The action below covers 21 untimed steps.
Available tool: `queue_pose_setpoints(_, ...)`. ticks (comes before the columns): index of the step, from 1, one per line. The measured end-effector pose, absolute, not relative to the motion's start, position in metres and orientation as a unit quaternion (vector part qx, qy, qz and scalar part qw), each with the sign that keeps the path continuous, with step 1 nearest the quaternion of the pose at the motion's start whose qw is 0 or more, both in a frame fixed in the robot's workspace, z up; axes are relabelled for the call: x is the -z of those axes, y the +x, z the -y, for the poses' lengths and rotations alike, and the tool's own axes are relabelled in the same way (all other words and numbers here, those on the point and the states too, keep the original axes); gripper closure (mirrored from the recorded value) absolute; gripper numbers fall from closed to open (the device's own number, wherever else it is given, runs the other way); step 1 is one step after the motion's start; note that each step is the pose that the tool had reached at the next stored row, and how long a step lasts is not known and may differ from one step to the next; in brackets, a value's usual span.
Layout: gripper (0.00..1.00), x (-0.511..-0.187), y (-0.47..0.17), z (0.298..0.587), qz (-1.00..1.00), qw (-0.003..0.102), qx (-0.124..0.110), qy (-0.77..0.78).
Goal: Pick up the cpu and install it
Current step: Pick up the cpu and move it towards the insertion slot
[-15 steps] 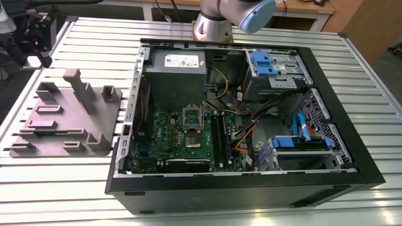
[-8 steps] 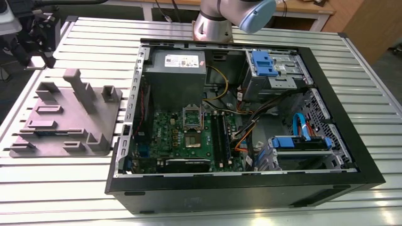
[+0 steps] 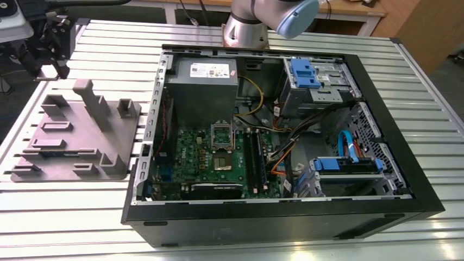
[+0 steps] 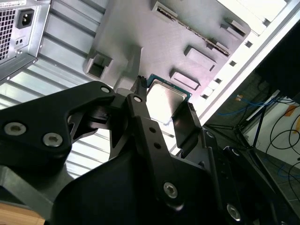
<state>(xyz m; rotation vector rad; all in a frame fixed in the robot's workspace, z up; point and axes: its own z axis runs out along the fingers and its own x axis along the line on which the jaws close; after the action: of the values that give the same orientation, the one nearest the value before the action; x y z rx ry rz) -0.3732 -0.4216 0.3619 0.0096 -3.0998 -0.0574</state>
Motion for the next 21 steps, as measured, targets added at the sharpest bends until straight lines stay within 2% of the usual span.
queue_pose_setpoints(21,0.53,-0.3628,-0.367,0.4216,1.0,0.021,0.018,0.003)
